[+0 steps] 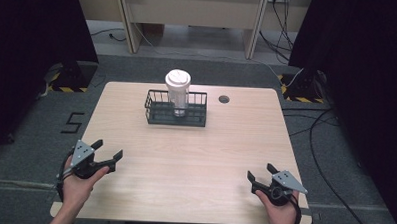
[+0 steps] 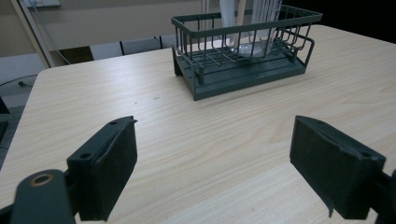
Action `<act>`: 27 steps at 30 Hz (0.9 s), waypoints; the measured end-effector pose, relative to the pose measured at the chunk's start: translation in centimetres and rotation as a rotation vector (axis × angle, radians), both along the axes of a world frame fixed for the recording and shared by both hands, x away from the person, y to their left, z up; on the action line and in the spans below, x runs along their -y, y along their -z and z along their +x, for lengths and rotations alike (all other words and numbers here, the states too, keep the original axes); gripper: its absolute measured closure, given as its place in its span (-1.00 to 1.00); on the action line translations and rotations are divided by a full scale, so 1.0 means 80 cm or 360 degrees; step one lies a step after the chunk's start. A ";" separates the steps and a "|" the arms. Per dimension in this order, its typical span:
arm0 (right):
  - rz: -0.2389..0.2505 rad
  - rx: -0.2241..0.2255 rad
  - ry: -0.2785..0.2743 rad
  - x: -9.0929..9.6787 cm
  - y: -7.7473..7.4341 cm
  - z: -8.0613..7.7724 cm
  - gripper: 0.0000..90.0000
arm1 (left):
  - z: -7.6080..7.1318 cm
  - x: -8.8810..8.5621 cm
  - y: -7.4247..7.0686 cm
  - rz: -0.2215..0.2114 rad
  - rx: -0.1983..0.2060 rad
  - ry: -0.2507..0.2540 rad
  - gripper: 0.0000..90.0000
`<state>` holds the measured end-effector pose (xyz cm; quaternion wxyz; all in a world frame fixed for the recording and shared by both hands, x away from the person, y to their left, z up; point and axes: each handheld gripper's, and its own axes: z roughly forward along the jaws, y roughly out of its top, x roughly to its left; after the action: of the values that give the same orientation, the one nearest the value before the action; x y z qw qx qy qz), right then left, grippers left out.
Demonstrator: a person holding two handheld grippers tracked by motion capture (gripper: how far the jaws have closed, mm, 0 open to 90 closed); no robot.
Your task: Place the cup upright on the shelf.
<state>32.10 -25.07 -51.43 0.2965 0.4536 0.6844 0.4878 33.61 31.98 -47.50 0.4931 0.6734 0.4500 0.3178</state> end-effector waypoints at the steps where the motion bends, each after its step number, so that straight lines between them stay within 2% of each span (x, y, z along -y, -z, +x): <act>1: -0.0001 0.0001 0.0000 0.000 0.000 0.000 -0.57 | -0.001 -0.001 0.001 0.0000 -0.0001 -0.0005 -0.68; 27: 0.0002 0.0000 0.0003 0.000 0.000 0.000 -0.57 | -0.018 -0.029 0.037 -0.0002 -0.0093 -0.0116 -0.68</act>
<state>32.09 -25.03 -51.44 0.2967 0.4545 0.6836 0.4879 32.19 34.33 -50.43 0.4682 0.6651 0.4888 0.3154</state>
